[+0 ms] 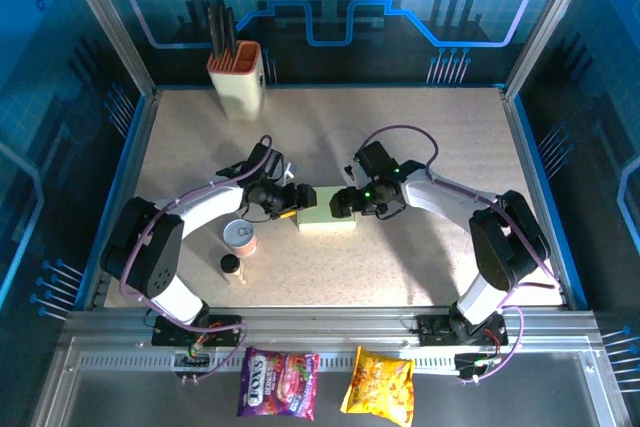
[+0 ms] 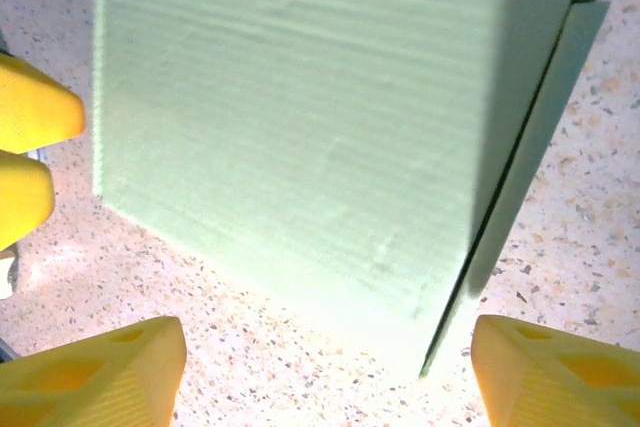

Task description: Fold the paper box

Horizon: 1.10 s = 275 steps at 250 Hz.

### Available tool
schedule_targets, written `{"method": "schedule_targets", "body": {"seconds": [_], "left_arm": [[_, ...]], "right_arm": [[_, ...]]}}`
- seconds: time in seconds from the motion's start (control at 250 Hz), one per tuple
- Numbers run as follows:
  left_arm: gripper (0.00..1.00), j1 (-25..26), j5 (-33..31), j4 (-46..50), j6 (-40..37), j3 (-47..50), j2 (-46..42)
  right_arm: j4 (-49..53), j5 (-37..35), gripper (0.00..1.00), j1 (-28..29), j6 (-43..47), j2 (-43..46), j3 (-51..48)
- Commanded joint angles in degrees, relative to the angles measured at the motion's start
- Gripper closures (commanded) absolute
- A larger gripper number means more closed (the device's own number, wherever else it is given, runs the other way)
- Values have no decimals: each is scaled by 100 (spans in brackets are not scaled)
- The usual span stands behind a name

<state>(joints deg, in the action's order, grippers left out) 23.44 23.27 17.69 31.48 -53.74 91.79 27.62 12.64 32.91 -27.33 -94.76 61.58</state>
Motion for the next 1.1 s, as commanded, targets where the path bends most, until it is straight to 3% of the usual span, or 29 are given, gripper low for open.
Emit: {"method": "schedule_targets", "body": {"seconds": [0.0,0.156,0.723,0.971,1.095], "left_arm": [[28,11,-470,148,-112,40,45],[33,-11,-760,340,-257,-74,154],[62,-39,-367,51,-188,-221,500],[65,-170,-321,-47,-195,-293,389],[65,-404,-354,105,-372,-442,363]], "right_arm": [[-132,-206,26,-7,-175,42,-89],[-99,-340,32,-125,-126,-28,-86],[-256,150,63,-307,0,-623,236],[-322,342,65,-143,-87,-644,451],[-388,352,61,-53,-167,-791,731]]}}
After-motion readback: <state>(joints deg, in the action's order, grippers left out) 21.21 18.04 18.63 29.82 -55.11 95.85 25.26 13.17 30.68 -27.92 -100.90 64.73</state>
